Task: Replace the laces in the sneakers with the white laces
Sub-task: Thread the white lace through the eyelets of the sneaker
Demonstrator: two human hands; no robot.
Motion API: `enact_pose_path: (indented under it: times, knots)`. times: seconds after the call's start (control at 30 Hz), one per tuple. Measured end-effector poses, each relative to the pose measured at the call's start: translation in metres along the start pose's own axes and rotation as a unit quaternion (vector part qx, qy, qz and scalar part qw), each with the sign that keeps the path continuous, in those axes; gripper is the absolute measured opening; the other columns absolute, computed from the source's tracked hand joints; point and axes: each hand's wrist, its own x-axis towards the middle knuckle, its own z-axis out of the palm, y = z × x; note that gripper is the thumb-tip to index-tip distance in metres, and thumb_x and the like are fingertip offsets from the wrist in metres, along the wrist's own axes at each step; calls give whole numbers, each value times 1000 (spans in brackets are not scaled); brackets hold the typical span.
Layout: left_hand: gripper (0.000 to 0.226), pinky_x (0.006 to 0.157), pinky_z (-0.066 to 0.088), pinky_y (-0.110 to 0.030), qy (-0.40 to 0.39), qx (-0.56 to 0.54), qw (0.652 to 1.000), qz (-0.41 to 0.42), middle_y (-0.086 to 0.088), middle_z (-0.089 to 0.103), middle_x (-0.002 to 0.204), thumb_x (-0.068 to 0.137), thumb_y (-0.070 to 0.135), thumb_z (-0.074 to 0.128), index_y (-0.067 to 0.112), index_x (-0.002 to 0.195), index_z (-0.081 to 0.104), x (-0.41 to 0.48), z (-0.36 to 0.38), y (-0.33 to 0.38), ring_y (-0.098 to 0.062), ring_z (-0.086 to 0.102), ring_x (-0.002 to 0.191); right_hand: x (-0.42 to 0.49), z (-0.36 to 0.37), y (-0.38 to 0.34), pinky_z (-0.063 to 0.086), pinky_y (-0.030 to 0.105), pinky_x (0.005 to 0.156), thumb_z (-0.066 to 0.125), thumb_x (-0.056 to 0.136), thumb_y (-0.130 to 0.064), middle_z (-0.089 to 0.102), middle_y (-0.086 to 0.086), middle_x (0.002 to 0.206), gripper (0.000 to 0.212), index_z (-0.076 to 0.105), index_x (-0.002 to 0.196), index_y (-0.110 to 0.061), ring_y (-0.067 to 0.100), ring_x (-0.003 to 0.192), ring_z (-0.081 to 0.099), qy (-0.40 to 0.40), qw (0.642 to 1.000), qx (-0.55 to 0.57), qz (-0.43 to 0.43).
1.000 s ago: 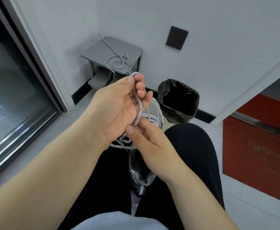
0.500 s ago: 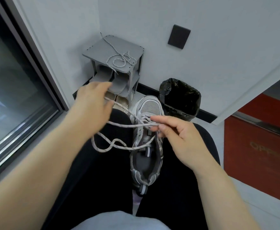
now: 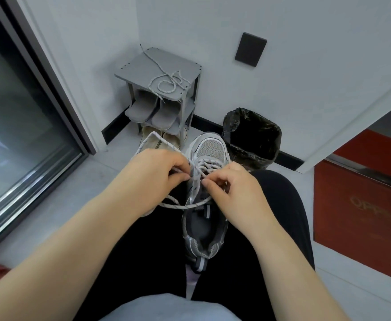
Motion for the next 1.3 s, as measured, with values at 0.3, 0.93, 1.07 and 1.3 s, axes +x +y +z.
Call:
enact_pose_path:
  times: [0.3,0.93,1.07,1.3]
  knots:
    - [2,56,36,-11,32,-48,998,-16,11,59,66,81,26,66,27,79,67,-4,11,0,4,50,63,-2,4,-2,39,8,65,71,80,-16,43,-10,76,13,73,91,-23,-7,68,48,3,998,61,15]
    - [41,86,34,-29,65,26,997,-24,15,52,89,63,62,63,31,89,56,1,16,6,-11,44,92,-1,9,5,38,7,65,65,84,-19,43,-14,84,6,65,81,-24,-6,74,47,41,998,40,-6]
    - [70,101,23,-30,37,28,998,-47,7,37,115,62,55,69,35,123,41,5,9,6,-17,30,114,0,-17,11,38,5,77,59,89,-18,52,-13,97,15,59,80,-29,-9,82,57,168,978,126,6]
    - [96,115,-7,-42,-48,104,993,-20,1,-3,153,63,62,64,51,141,9,20,6,-5,-23,-11,141,2,-40,-10,52,27,67,39,99,-16,51,-9,58,22,51,80,-18,6,55,53,64,843,529,73]
